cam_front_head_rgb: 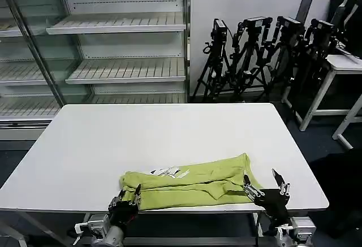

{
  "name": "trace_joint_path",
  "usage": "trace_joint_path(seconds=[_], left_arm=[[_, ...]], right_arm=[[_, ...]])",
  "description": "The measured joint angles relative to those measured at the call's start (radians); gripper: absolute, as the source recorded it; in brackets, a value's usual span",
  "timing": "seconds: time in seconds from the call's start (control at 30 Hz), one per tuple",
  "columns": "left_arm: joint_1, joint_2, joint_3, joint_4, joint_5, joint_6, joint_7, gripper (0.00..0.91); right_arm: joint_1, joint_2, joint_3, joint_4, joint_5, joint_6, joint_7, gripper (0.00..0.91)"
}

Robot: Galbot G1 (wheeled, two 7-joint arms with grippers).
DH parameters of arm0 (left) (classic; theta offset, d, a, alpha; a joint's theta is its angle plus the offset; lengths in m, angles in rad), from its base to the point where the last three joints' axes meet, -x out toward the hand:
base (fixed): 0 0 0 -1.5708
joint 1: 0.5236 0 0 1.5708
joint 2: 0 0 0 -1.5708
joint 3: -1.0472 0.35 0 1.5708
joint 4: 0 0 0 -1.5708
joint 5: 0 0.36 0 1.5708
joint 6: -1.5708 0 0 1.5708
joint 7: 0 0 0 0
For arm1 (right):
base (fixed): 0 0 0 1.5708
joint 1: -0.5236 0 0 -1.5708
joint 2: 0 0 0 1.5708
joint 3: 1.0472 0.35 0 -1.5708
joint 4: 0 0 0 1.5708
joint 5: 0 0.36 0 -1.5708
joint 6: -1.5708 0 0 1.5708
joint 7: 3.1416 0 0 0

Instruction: Fold and organize the clothes.

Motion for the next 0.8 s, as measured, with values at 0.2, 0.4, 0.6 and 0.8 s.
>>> trace_joint_path(seconds=[0.2, 0.4, 0.6, 0.8], left_arm=[[0.001, -0.004, -0.016, -0.011, -0.059, -0.008, -0.004, 0.030], [0.004, 0.006, -0.070, -0.034, -0.137, -0.012, -0.005, 0.030], [0.016, 0.039, -0.175, -0.052, -0.230, -0.013, 0.001, 0.030], [0.021, 0.106, -0.334, -0.048, -0.335, -0.008, 0.010, 0.030]], right_arm=[[-0.010, 0.007, 0.009, 0.010, -0.001, 0.002, 0.002, 0.907], [-0.010, 0.013, 0.013, 0.010, -0.001, 0.005, 0.003, 0.907], [-0.005, 0.011, 0.023, 0.002, 0.003, 0.007, 0.001, 0.907], [0.004, 0.009, 0.023, -0.006, 0.007, 0.007, 0.000, 0.907]])
